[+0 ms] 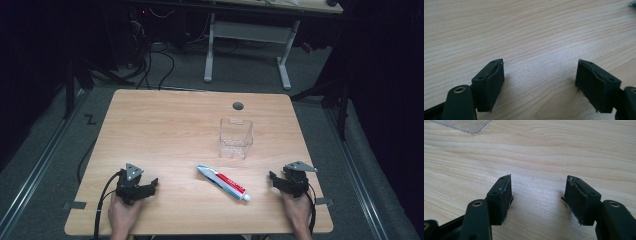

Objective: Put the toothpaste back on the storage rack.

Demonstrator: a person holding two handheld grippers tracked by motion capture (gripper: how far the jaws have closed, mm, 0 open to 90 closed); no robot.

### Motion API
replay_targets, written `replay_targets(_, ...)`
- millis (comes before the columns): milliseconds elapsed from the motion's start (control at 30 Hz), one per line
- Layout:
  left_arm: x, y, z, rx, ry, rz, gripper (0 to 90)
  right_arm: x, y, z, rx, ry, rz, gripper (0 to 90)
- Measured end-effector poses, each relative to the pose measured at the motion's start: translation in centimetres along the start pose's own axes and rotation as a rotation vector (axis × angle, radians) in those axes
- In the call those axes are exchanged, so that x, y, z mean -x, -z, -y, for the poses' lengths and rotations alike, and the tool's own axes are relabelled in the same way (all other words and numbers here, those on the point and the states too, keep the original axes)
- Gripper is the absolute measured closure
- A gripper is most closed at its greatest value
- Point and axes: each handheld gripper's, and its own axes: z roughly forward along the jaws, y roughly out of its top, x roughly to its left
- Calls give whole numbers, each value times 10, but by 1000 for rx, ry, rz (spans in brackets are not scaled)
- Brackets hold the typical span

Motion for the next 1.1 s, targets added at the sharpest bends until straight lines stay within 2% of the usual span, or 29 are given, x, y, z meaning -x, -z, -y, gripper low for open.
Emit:
replay_targets(167,0,0,0,1,1,2,233,0,0,0,0,1,-4,371)
replay_targets(233,1,0,0,-1,-28,31,233,0,0,0,0,0,-4,371)
replay_targets(467,0,0,0,3,-18,41,233,0,0,0,1,2,-4,370)
replay_targets(767,-6,-1,-1,3,18,18,216,0,0,0,0,3,-5,364)
replay_targets(1100,-2,0,0,1,1,22,211,-1,0,0,-1,4,-6,358)
